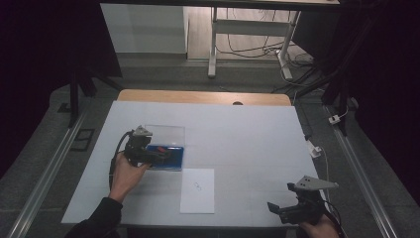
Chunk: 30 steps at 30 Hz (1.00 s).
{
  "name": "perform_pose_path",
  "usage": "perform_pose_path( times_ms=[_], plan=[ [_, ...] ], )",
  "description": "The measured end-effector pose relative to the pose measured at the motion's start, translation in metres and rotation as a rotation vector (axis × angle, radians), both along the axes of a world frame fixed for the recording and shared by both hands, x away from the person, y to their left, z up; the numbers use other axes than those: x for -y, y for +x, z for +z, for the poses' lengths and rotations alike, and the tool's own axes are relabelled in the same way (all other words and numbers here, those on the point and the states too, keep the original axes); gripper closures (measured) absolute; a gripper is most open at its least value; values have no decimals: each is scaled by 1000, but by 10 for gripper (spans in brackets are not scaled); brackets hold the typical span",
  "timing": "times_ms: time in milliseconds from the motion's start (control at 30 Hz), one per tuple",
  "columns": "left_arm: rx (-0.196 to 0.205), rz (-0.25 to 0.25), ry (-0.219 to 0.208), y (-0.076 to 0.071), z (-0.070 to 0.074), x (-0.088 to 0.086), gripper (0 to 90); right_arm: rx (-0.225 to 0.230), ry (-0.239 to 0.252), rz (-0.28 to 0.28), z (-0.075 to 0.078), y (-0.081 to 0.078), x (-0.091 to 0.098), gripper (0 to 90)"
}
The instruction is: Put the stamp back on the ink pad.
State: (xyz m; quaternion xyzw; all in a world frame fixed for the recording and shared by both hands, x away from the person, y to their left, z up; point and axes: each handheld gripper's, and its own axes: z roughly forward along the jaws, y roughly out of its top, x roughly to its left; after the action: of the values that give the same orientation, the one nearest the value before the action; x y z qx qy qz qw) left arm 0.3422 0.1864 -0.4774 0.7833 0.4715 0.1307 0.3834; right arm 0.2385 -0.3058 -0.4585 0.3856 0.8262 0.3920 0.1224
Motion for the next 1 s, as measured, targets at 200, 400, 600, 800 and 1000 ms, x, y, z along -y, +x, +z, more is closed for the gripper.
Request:
perform_pose_path(
  times_ms=[200,400,600,800,1000],
  plan=[
    [2,-31,2,-6,0,3,0,-2,1,1,0,0,0,0],
    [8,-89,-5,-20,4,3,0,-4,3,0,0,0,0,0],
    [15,-111,-41,-31,8,-1,0,-5,2,-2,0,0,0,0],
    [18,-135,-72,-48,10,-7,1,-10,3,-4,0,0,0,0],
    [22,-137,-84,-68,12,-13,1,-6,4,-3,0,0,0,0]
  ],
)
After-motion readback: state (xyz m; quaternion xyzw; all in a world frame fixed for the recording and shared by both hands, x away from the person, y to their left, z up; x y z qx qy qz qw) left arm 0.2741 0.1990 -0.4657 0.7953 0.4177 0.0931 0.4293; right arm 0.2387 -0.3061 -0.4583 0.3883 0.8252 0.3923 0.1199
